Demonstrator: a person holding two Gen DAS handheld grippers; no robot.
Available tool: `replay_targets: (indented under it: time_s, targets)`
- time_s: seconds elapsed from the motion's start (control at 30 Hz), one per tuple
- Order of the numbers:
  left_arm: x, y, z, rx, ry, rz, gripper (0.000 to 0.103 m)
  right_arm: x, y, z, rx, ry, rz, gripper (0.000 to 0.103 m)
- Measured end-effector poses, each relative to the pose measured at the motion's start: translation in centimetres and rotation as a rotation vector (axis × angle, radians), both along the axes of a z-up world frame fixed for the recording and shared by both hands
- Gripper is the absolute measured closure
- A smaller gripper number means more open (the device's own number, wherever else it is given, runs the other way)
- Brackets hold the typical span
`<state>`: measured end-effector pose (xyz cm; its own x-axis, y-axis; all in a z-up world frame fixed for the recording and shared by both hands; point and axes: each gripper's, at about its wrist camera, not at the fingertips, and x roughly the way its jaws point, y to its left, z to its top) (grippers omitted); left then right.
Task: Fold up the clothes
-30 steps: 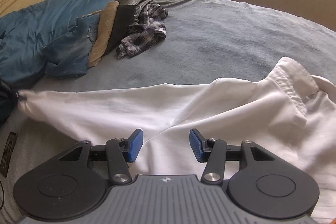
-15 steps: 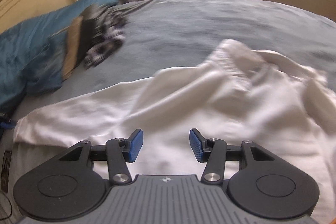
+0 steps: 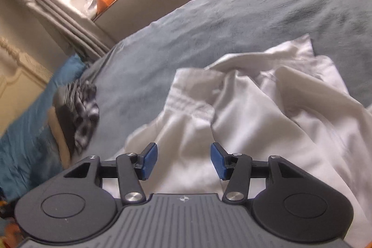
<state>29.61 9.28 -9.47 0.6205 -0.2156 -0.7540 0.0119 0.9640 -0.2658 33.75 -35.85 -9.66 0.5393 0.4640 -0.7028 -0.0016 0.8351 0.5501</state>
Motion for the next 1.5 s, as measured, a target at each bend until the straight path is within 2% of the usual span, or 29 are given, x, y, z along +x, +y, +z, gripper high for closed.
replay_targets:
  time_s: [0.07,0.13,0.27,0.33,0.37,0.6,0.8,0.83,0.87,0.9,0.93,0.97,1.0,1.1,1.37,1.5]
  targets:
    - [2.6,-4.6,-0.8,0.003,0.000,-0.110,0.042,1.7,0.2,-0.2,0.014,0.004,-0.027,0.046]
    - [4.9,-8.7,-1.6,0.008,0.000,-0.195,0.041,3.5,0.4,-0.5,0.024,0.005,-0.054,0.045]
    - [7.5,-13.1,-3.3,-0.029,-0.009,-0.240,0.041,7.2,1.2,-1.0,-0.029,0.009,-0.013,0.045]
    - [8.3,-14.1,-4.2,-0.035,-0.012,-0.235,0.041,9.0,1.7,-1.3,-0.063,0.011,0.018,0.039]
    - [8.6,-14.4,-4.7,-0.032,-0.011,-0.230,0.041,10.0,2.0,-1.4,-0.080,0.013,0.034,0.032]
    - [9.6,-13.9,-5.8,-0.029,-0.018,-0.190,0.047,14.4,4.7,-1.8,-0.241,-0.089,0.185,0.030]
    - [9.7,-14.9,-6.2,0.041,-0.061,-0.215,0.062,16.5,7.3,-3.7,-0.337,-0.044,0.313,0.030]
    - [9.6,-15.1,-6.2,0.055,-0.069,-0.218,0.067,16.5,7.5,-3.9,-0.345,-0.042,0.328,0.032]
    - [9.6,-15.3,-6.2,0.069,-0.077,-0.212,0.077,16.5,7.7,-4.0,-0.352,-0.039,0.343,0.041]
    - [9.5,-15.4,-6.2,0.082,-0.085,-0.202,0.081,16.5,7.8,-4.1,-0.357,-0.039,0.358,0.059]
    - [9.4,-15.4,-6.2,0.086,-0.091,-0.189,0.088,16.4,7.8,-4.1,-0.355,-0.045,0.373,0.069]
    - [9.3,-15.4,-6.3,0.082,-0.098,-0.172,0.091,16.1,7.7,-3.9,-0.347,-0.052,0.386,0.090]
    - [9.1,-15.3,-6.3,0.077,-0.105,-0.152,0.093,15.9,7.5,-3.8,-0.333,-0.063,0.390,0.099]
    - [8.7,-15.0,-6.5,0.038,-0.118,-0.088,0.094,15.2,6.6,-3.3,-0.315,-0.138,0.346,0.100]
    - [8.1,-14.2,-7.2,-0.078,-0.117,0.028,0.090,15.6,3.8,-6.1,-0.165,-0.098,0.171,0.100]
    - [8.1,-13.8,-7.4,-0.118,-0.117,0.063,0.090,15.7,2.1,-6.5,-0.080,-0.080,0.114,0.097]
